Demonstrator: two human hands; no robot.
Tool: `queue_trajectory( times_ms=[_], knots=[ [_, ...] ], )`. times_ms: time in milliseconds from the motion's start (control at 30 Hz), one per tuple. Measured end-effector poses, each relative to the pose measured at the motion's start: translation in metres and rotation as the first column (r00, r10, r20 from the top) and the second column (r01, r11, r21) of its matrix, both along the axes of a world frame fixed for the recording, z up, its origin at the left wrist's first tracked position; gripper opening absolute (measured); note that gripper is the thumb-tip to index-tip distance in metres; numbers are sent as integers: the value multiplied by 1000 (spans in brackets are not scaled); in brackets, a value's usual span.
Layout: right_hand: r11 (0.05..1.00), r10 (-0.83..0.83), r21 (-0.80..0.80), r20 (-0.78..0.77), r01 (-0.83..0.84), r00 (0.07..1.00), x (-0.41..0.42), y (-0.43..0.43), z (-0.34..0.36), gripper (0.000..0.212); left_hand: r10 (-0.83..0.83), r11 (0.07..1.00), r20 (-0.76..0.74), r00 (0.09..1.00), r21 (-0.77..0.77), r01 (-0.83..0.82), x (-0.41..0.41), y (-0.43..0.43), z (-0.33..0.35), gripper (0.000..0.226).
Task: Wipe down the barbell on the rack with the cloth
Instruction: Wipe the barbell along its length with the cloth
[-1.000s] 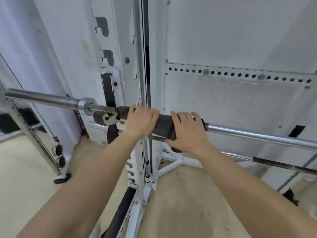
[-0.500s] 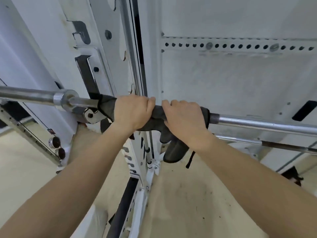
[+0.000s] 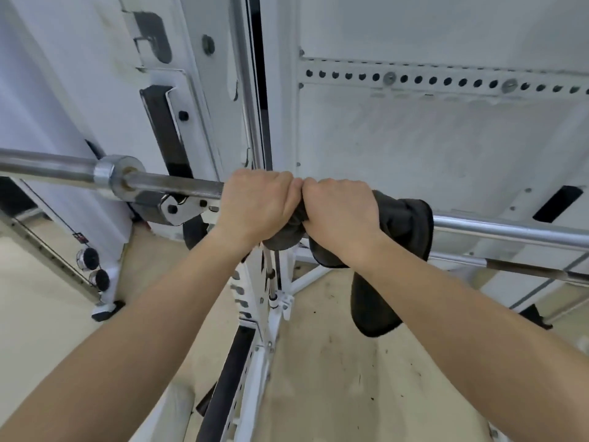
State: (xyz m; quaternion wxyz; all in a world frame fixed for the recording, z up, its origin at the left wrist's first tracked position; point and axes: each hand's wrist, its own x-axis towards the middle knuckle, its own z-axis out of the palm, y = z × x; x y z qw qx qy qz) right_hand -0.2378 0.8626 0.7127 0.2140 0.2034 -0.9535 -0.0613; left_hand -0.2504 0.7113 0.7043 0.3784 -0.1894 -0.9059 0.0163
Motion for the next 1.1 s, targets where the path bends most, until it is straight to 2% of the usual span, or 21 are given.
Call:
queue_trajectory(
  times_ms=[200,300,367,500,567,633,733,800,867,933,1033,1100],
  knots=[
    [984,142,-109,38,-138,989,-12,-80,6,4,183,983,29,983,5,-183,-12,-68,-3,38],
    [989,129,-70,-38,-131,991,-6,-60,1,20,187,982,12,982,-42,-186,-9,-52,-6,28],
    [996,80,-28,-97,-83,992,1,-32,-4,28,199,980,14,980,-1,-199,-3,-34,-8,30],
    [999,-27,29,-120,31,992,7,7,-13,24,83,991,88,993,101,-92,7,16,-6,38],
    [999,11,40,-152,-5,988,6,11,-13,23,-39,993,134,990,112,24,11,13,-6,36],
    [995,104,32,-164,-100,981,1,6,-13,21,-117,993,222,968,41,111,18,-15,-9,33],
    [982,182,-6,-189,-187,965,-1,-21,-15,32,-71,994,221,973,-62,86,28,-56,-10,42],
    [975,208,-33,-200,-219,957,0,-37,-20,39,-35,994,197,980,-93,54,34,-66,1,33],
    [961,235,-104,-192,-257,953,2,-45,-21,39,-17,994,159,987,-105,34,38,-73,21,21],
    [913,238,-298,-169,-280,956,4,-53,-11,35,8,997,132,991,-73,2,42,-79,42,15],
    [707,250,-641,-168,-298,954,5,-98,24,32,26,986,47,999,165,-33,46,-100,72,17],
    [590,266,-716,-263,-372,927,5,-142,53,38,139,921,-64,988,376,-105,49,-130,89,25]
  ],
)
